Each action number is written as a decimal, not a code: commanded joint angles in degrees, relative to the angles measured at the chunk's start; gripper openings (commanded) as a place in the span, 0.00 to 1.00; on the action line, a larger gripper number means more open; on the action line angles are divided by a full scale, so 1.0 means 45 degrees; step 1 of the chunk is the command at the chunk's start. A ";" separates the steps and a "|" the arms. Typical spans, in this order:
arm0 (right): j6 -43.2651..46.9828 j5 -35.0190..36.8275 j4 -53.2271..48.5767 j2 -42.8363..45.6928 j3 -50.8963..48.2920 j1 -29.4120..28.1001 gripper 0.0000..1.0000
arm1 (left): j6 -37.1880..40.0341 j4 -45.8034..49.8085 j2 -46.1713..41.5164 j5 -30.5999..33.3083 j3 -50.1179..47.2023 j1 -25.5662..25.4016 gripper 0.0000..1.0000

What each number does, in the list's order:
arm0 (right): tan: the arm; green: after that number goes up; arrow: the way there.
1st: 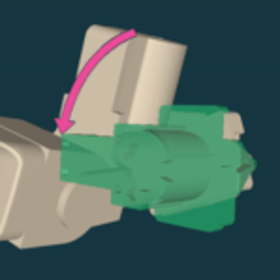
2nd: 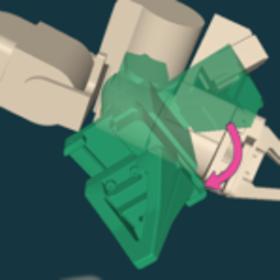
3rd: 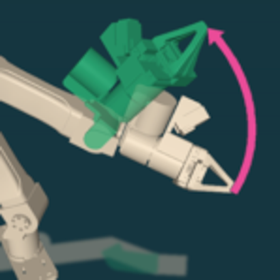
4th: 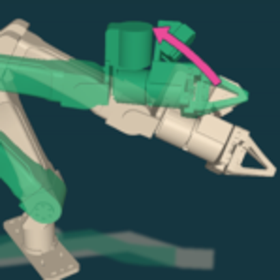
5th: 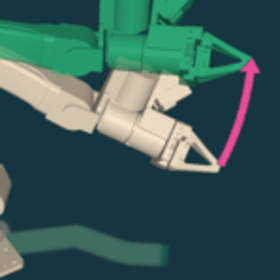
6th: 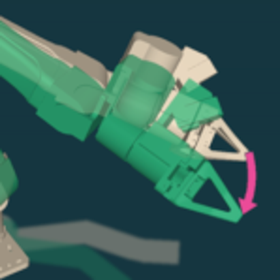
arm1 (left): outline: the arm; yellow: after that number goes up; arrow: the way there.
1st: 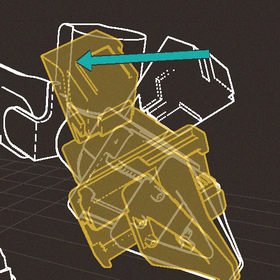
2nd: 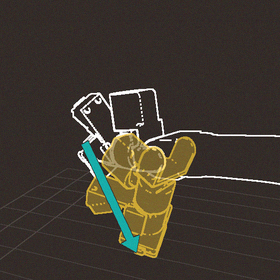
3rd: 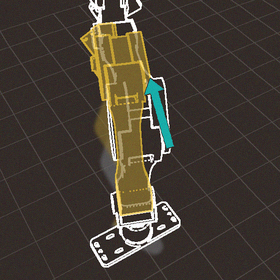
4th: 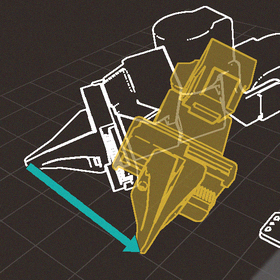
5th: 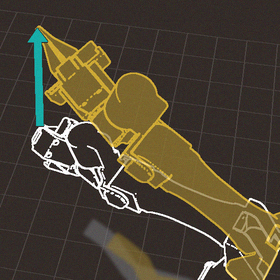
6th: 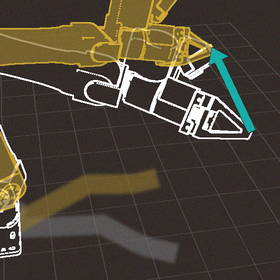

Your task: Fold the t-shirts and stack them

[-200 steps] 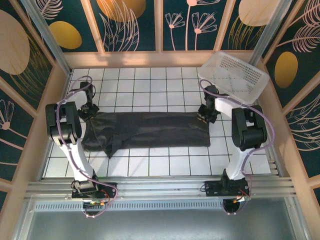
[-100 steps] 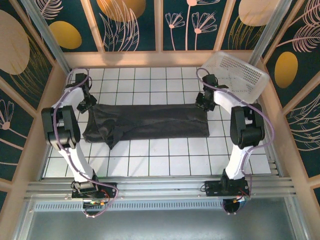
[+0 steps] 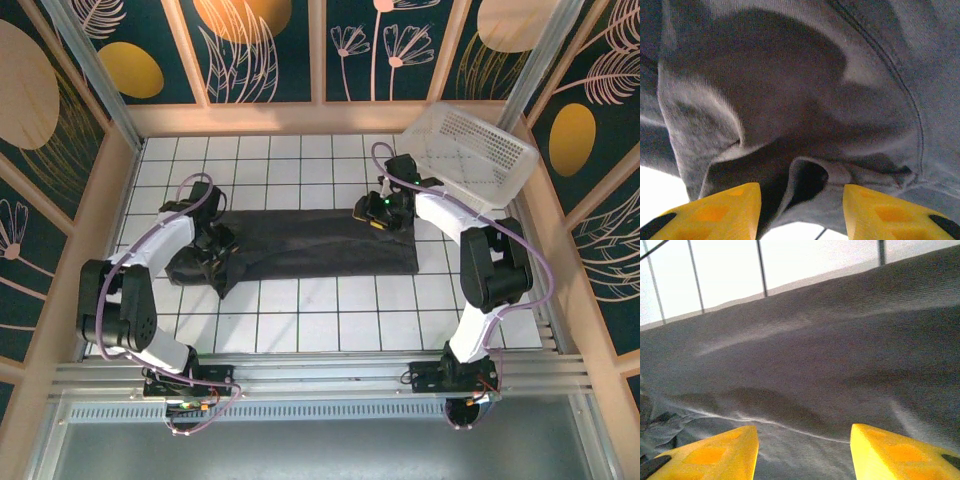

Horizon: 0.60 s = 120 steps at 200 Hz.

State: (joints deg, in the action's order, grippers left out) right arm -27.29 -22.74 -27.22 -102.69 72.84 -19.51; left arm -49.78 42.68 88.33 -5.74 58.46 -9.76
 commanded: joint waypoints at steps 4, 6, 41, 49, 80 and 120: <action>0.0086 -0.0903 -0.0119 0.0105 0.0436 -0.0120 0.52 | -0.0920 -0.0086 -0.0262 -0.1262 -0.0503 -0.0086 0.47; 0.0068 -0.0903 -0.0112 0.0126 0.0425 -0.0128 0.53 | -0.0933 -0.0113 -0.0257 -0.1254 -0.0508 -0.0104 0.47; -0.0030 -0.0830 -0.0033 0.0292 0.0101 -0.0138 0.53 | -0.0984 0.0097 -0.0325 -0.0521 -0.0164 -0.0156 0.46; -0.0049 -0.0815 -0.0025 0.0348 0.0028 -0.0140 0.52 | -0.0994 0.0116 -0.0388 -0.0449 -0.0001 -0.0156 0.46; -0.0035 -0.0728 0.0017 0.0513 -0.0227 -0.0156 0.53 | -0.1290 0.0138 -0.0523 -0.0622 0.0328 -0.0175 0.46; -0.0068 -0.0688 0.0071 0.0599 -0.0327 -0.0151 0.52 | -0.1848 -0.0577 -0.0574 -0.1191 -0.0063 -0.0204 0.46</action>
State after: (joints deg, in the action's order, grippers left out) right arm -27.33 -25.43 -27.22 -102.39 72.20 -19.73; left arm -55.66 41.89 86.54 -9.30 58.30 -10.22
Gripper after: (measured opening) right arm 0.524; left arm 0.456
